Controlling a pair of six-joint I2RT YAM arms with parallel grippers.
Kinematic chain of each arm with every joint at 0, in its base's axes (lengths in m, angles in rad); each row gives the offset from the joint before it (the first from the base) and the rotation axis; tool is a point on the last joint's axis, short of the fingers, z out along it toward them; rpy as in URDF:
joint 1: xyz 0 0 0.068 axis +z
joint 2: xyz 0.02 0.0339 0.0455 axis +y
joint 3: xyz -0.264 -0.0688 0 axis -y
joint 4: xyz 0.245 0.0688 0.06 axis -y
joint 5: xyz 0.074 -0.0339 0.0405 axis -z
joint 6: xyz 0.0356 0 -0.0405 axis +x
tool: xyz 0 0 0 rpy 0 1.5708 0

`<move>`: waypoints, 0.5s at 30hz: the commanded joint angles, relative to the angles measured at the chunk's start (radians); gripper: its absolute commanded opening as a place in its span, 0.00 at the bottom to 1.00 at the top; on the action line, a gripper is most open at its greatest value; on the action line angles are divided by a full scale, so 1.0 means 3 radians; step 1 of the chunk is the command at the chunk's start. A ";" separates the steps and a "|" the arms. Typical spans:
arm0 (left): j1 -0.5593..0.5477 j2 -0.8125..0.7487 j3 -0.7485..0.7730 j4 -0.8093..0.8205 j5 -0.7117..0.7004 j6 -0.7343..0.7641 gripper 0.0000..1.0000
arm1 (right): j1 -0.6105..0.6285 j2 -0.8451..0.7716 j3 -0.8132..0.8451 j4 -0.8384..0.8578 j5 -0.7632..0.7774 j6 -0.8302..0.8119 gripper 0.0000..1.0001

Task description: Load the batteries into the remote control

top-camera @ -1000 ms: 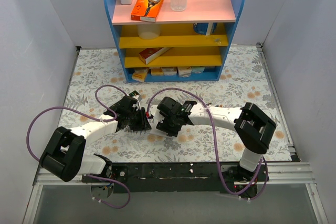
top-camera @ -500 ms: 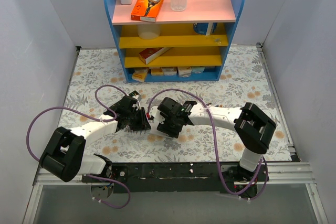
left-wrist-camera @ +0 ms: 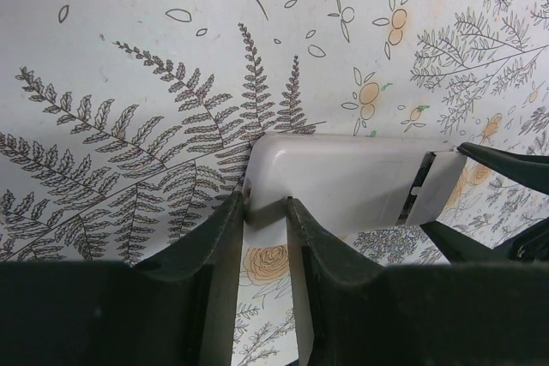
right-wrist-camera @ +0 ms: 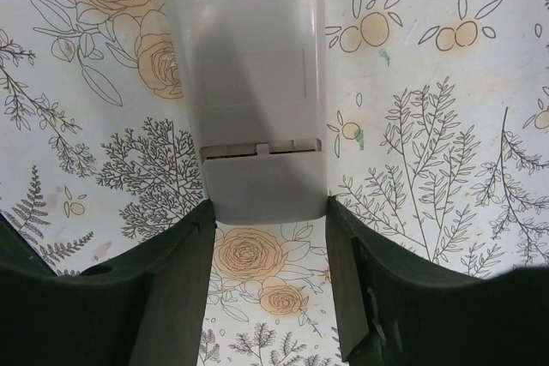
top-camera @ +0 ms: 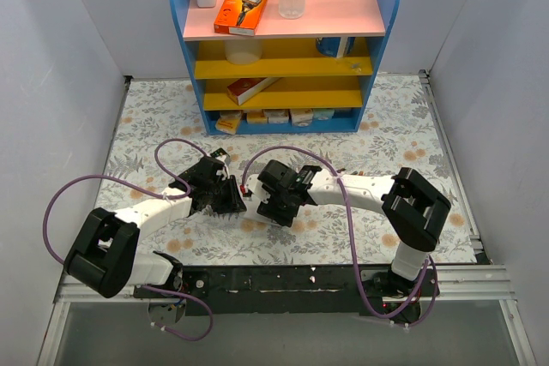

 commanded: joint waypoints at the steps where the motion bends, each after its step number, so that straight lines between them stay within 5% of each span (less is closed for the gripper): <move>1: -0.0017 -0.0011 -0.0042 -0.0116 -0.0006 0.0015 0.24 | 0.0018 0.0051 -0.0028 0.0011 0.0094 0.0049 0.38; 15: -0.0012 -0.0016 -0.0042 -0.0111 0.0000 0.0010 0.24 | 0.0018 0.0091 -0.0033 -0.0009 0.0109 0.0085 0.52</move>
